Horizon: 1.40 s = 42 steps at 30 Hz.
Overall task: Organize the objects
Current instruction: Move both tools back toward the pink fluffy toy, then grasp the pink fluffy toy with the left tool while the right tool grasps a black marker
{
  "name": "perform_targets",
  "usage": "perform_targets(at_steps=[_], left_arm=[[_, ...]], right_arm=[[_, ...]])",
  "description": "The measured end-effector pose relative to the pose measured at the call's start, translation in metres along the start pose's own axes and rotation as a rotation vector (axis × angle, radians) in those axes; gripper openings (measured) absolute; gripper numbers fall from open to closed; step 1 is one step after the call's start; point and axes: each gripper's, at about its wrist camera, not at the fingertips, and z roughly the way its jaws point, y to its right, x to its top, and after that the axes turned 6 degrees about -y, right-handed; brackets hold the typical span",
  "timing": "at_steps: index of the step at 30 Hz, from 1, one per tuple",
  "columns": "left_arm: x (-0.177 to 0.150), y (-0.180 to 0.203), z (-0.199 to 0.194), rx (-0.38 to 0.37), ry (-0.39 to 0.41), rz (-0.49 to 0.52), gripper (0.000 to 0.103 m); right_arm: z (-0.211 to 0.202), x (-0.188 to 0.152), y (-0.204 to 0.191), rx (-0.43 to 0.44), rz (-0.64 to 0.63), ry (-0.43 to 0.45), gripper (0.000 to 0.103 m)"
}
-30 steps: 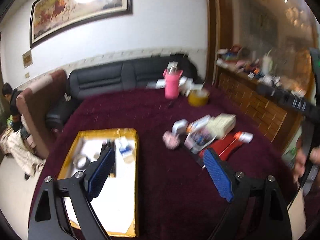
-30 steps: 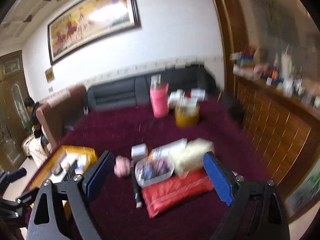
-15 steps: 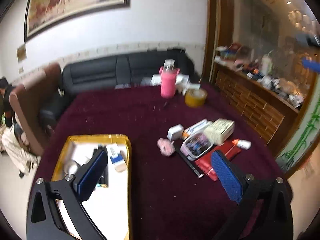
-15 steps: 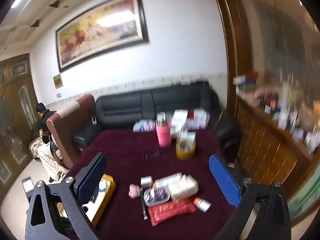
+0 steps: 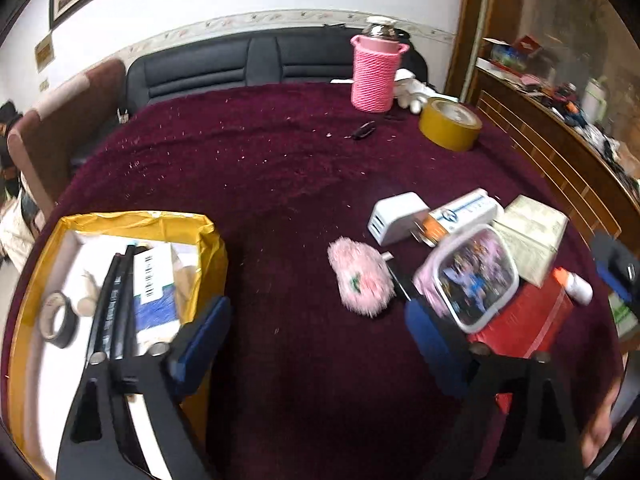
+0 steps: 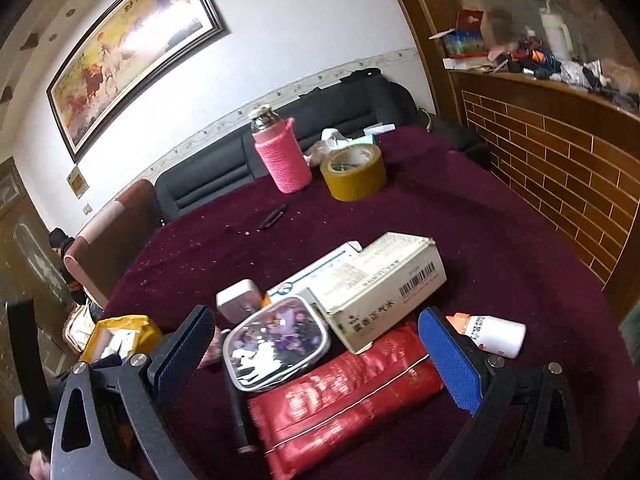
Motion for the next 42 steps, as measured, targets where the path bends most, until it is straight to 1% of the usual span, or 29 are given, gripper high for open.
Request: perform_targets(at_steps=[1, 3, 5, 9, 10, 11, 12, 13, 14, 16, 19, 22, 25, 26, 30, 34, 36, 37, 38, 40, 42], left_arm=[[0.003, -0.001, 0.006, -0.011, -0.005, -0.016, 0.076], [0.009, -0.001, 0.019, -0.026, -0.013, -0.048, 0.075], [0.013, 0.001, 0.03, -0.036, -0.016, -0.061, 0.075], [0.015, 0.008, 0.056, -0.034, -0.061, -0.072, 0.075], [0.015, 0.01, 0.061, -0.037, -0.07, -0.069, 0.072], [0.014, 0.012, 0.064, -0.047, -0.073, -0.063, 0.066], [0.013, 0.016, 0.064, -0.035, -0.059, -0.042, 0.059], [0.013, 0.02, 0.063, -0.053, -0.053, -0.023, 0.032], [0.013, 0.024, 0.062, -0.087, -0.053, -0.013, 0.025], [0.013, 0.031, 0.056, -0.07, -0.03, 0.015, 0.022], [0.008, 0.031, 0.042, -0.105, -0.01, 0.009, 0.022], [0.0, 0.017, 0.011, -0.151, 0.021, -0.031, 0.022], [-0.012, 0.003, -0.027, -0.164, 0.069, -0.038, 0.022], [-0.019, -0.003, -0.044, -0.157, 0.098, -0.029, 0.022], [-0.041, -0.031, -0.091, -0.097, 0.18, 0.001, 0.022], [-0.064, -0.066, -0.123, -0.039, 0.235, -0.006, 0.022], [-0.076, -0.084, -0.135, -0.011, 0.245, -0.013, 0.022], [-0.081, -0.091, -0.138, -0.005, 0.249, -0.017, 0.023], [-0.087, -0.1, -0.142, 0.0, 0.251, -0.024, 0.023], [-0.095, -0.111, -0.145, -0.002, 0.255, -0.039, 0.023], [-0.103, -0.122, -0.147, -0.019, 0.256, -0.06, 0.023]], right_arm=[[0.003, -0.002, 0.004, 0.001, 0.003, 0.004, 0.103], [0.007, -0.003, 0.013, 0.001, 0.014, 0.0, 0.103], [0.01, -0.001, 0.016, 0.02, 0.026, -0.03, 0.103], [0.015, -0.002, 0.019, 0.061, 0.039, -0.063, 0.103], [0.015, -0.002, 0.019, 0.068, 0.039, -0.067, 0.103], [0.015, -0.002, 0.019, 0.071, 0.038, -0.071, 0.103], [0.015, -0.003, 0.018, 0.071, 0.037, -0.074, 0.103], [0.015, -0.003, 0.018, 0.072, 0.038, -0.076, 0.103], [0.015, -0.004, 0.018, 0.075, 0.041, -0.079, 0.103], [0.016, -0.004, 0.018, 0.079, 0.048, -0.085, 0.103], [0.018, -0.005, 0.018, 0.072, 0.051, -0.093, 0.103], [0.019, -0.005, 0.016, 0.053, 0.033, -0.088, 0.103], [0.022, -0.005, 0.013, 0.015, 0.005, -0.08, 0.103], [0.024, -0.006, 0.012, 0.0, -0.003, -0.08, 0.103], [0.028, -0.01, 0.008, -0.055, -0.04, -0.074, 0.103], [0.026, -0.018, -0.001, -0.114, -0.1, -0.04, 0.103], [0.022, -0.019, -0.008, -0.125, -0.11, -0.044, 0.103], [0.017, -0.02, -0.012, -0.109, -0.106, -0.049, 0.103], [0.01, -0.021, -0.021, -0.07, -0.104, -0.057, 0.103], [0.004, -0.024, -0.039, -0.03, -0.126, -0.078, 0.103], [0.007, -0.028, -0.065, 0.039, -0.179, -0.149, 0.103]])
